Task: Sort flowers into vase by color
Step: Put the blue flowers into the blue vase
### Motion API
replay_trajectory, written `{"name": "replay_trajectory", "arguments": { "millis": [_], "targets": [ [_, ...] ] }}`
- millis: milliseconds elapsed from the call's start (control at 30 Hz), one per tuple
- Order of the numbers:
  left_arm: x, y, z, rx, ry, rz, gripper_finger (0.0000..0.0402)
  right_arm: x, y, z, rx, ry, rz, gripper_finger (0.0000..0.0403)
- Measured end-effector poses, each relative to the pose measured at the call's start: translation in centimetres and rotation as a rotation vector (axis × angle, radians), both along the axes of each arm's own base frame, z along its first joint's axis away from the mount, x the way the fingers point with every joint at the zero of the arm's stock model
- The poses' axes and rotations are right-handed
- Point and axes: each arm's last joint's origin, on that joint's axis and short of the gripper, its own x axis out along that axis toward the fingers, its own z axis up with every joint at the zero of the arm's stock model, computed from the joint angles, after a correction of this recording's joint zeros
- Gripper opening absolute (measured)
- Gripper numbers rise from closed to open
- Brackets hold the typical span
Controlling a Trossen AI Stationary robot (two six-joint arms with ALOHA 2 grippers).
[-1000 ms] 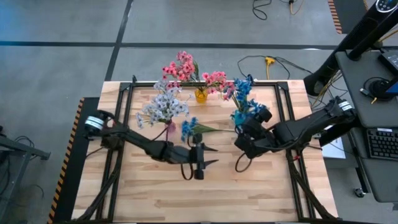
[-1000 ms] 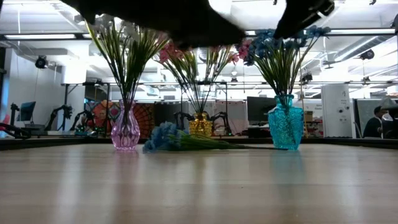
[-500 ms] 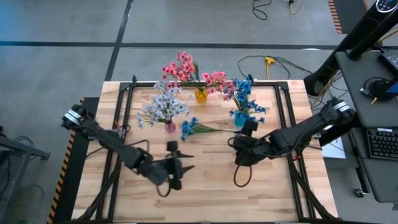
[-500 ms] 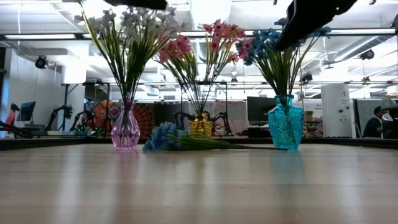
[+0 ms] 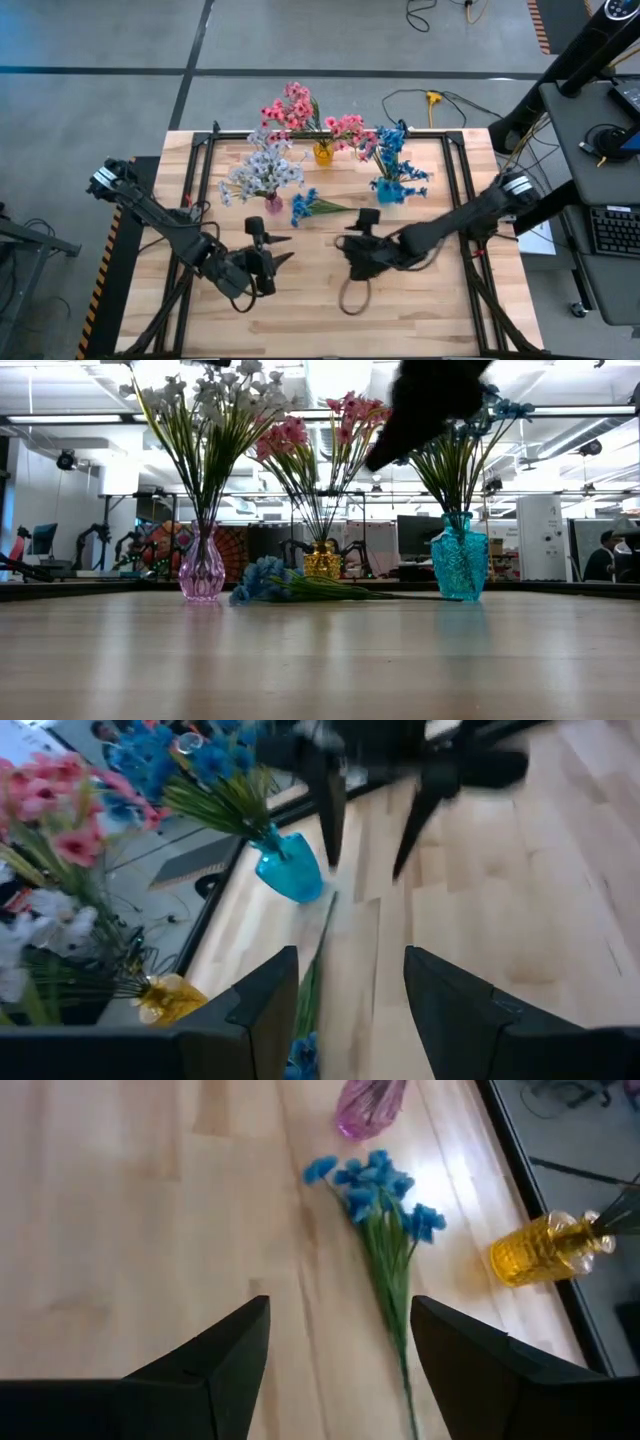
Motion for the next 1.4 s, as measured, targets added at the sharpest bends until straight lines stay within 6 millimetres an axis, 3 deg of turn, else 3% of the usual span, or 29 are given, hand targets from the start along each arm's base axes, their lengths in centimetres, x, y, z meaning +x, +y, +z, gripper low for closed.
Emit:
{"name": "replay_trajectory", "arguments": {
  "millis": [233, 400, 600, 733, 1067, 1233, 1400],
  "targets": [
    [-2.0, 0.2, 0.4, -0.044, -0.022, -0.02, 0.0167, 5.5, -3.6, -1.0, 0.04, 0.099, 0.054, 0.0233],
    [-3.9, -0.1, 0.0, -0.07, -0.01, 0.004, 0.0167, 7.1, -7.0, -3.0, 0.061, 0.181, 0.045, 0.0233],
    [-4.8, -0.1, 0.6, -0.081, -0.086, 0.061, 0.0167, 7.5, -10.4, -5.2, 0.104, 0.253, -0.014, 0.0235],
    [-4.8, 0.0, 0.7, -0.061, -0.102, 0.085, 0.0167, 7.6, -12.4, -6.6, 0.167, 0.294, -0.053, 0.0258],
    [-4.9, 0.0, 0.6, -0.049, -0.087, 0.08, 0.0167, 7.9, -15.1, -9.3, 0.166, 0.379, -0.052, 0.0309],
    [-4.9, 0.1, 0.6, -0.037, -0.082, 0.077, 0.0167, 8.0, -15.6, -9.7, 0.212, 0.385, -0.028, 0.0295],
    [-4.9, 0.1, 0.6, -0.035, -0.081, 0.077, 0.0167, 7.9, -15.7, -9.8, 0.236, 0.387, -0.018, 0.0244]
  ]
}}
